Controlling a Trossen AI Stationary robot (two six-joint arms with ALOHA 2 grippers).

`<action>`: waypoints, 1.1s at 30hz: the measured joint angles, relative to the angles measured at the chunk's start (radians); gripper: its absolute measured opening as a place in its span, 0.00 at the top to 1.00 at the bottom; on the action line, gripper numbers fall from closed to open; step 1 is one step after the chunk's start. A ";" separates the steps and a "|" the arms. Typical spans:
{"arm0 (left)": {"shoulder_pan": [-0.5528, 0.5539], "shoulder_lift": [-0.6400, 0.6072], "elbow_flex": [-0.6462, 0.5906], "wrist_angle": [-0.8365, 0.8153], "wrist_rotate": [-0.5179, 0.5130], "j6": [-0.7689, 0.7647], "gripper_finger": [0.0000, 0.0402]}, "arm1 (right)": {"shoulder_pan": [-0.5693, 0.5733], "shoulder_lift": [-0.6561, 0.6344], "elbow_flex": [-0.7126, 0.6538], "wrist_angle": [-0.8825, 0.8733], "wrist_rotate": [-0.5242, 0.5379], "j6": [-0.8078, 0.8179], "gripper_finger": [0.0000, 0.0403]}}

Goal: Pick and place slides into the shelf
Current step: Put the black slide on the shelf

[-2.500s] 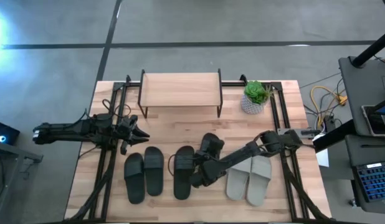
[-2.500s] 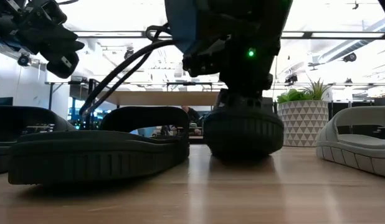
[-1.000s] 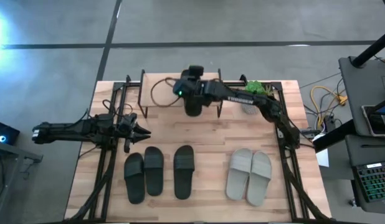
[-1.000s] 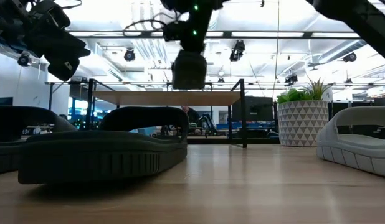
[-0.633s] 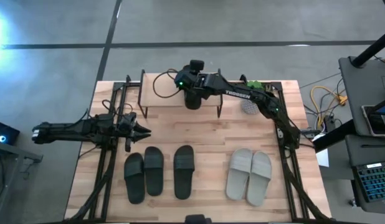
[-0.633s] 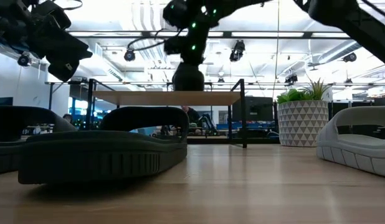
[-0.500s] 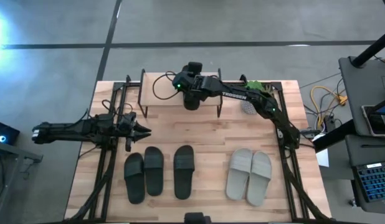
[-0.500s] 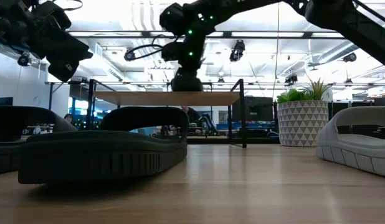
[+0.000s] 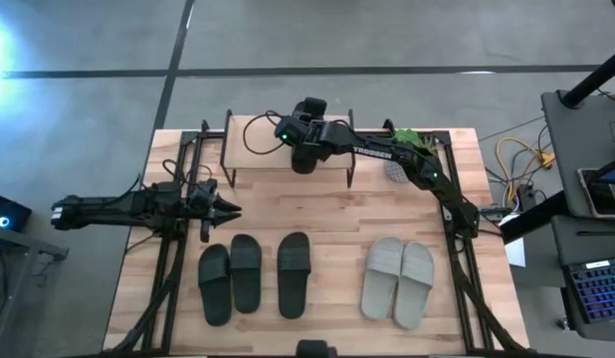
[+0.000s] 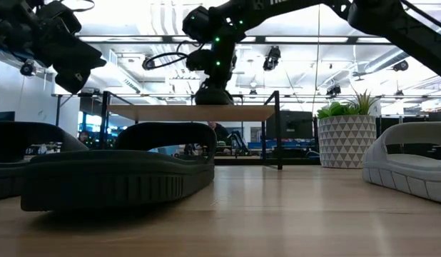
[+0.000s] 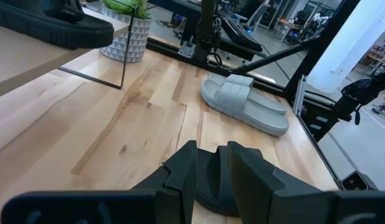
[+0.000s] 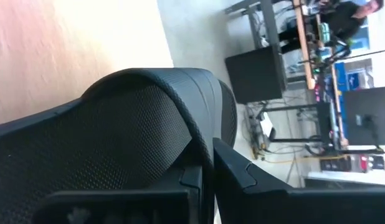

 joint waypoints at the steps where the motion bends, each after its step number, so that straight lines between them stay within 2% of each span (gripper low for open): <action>1: 0.000 0.000 0.000 0.000 0.000 0.000 0.81 | 0.000 -0.001 -0.001 -0.008 -0.007 0.001 0.97; 5: 0.000 -0.002 0.000 0.000 0.000 -0.001 0.81 | 0.008 -0.004 -0.005 -0.020 -0.003 0.001 0.92; 11: 0.000 -0.002 0.000 0.000 0.000 0.000 0.81 | 0.017 -0.005 0.005 -0.055 -0.026 -0.003 0.77; 19: 0.000 -0.002 0.000 0.000 0.001 0.000 0.81 | 0.042 -0.024 0.028 -0.217 -0.029 0.129 0.63; 27: 0.000 -0.002 0.000 0.000 0.001 0.000 0.81 | 0.091 -0.032 0.082 -0.263 -0.030 0.130 0.59; 33: 0.000 -0.009 0.000 0.000 0.001 0.000 0.81 | 0.142 -0.034 0.127 -0.427 -0.028 0.265 0.59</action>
